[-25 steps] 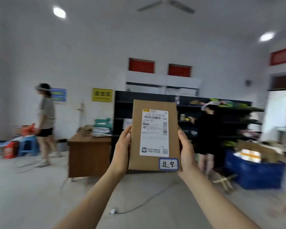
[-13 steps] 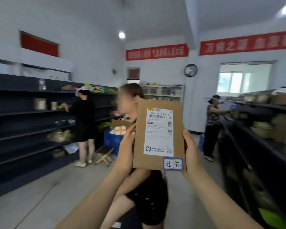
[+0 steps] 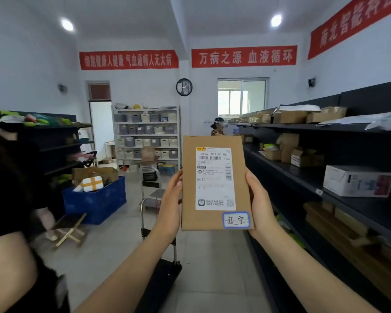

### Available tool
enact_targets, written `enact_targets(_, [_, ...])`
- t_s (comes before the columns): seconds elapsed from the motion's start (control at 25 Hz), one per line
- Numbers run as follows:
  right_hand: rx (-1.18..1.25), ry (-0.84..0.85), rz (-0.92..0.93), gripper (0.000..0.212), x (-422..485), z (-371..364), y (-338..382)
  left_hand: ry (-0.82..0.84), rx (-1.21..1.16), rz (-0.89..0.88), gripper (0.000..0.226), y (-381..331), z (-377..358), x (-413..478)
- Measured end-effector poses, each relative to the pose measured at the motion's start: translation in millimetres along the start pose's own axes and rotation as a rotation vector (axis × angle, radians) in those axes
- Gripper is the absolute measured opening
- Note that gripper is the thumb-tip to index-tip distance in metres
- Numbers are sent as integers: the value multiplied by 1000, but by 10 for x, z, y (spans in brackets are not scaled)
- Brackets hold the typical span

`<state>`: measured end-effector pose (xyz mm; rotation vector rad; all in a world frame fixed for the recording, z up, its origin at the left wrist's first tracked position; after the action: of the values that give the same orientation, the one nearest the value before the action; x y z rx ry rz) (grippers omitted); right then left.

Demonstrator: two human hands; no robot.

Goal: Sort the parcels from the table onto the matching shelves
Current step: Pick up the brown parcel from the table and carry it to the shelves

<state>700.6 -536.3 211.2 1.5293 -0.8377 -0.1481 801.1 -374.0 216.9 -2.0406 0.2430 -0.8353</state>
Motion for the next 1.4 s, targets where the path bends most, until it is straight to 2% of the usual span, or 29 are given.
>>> enact_targets(0.36, [-33, -46, 39, 42, 661, 303, -98, 32, -61, -30, 29, 353, -246, 709])
enact_targets(0.56, [-38, -24, 59, 54, 1298, 667, -179, -6, -111, -71, 25, 708, -540, 1225])
enact_targets(0.68, [-41, -22, 46, 52, 1634, 911, -290, -18, -116, -60, 28, 1002, -680, 1532])
enact_targets(0.8, [-47, -37, 51, 47, 1918, 1115, -391, -5, -121, -39, 31, 1269, -784, 1856])
enact_targets(1.0, [-60, -85, 46, 54, 2525, 1357, -645, -2, -97, -6, 50, 1732, -876, 2437])
enact_targets(1.12, [-73, -103, 53, 53, 2914, 1352, -814, -7, -103, -9, 38, 1955, -790, 2795])
enact_targets(1.24, [-67, -101, 63, 43, 3308, 1293, -963, 5, -111, -27, 28, 2080, -693, 3197])
enact_targets(1.4, [-62, -126, 59, 46, 3809, 1266, -1187, 50, -107, -22, 31, 2317, -605, 3776])
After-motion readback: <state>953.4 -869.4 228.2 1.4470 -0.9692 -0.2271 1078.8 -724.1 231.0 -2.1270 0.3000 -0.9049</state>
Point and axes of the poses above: each hand's wrist, its own x-axis towards the middle knuckle, its own z-axis out of the back of the hand, y = z × x, the point moved 5 cm from there along x, towards the middle knuckle, and after that the axes turned 14 degrees about -x, right-handed, at the moved point
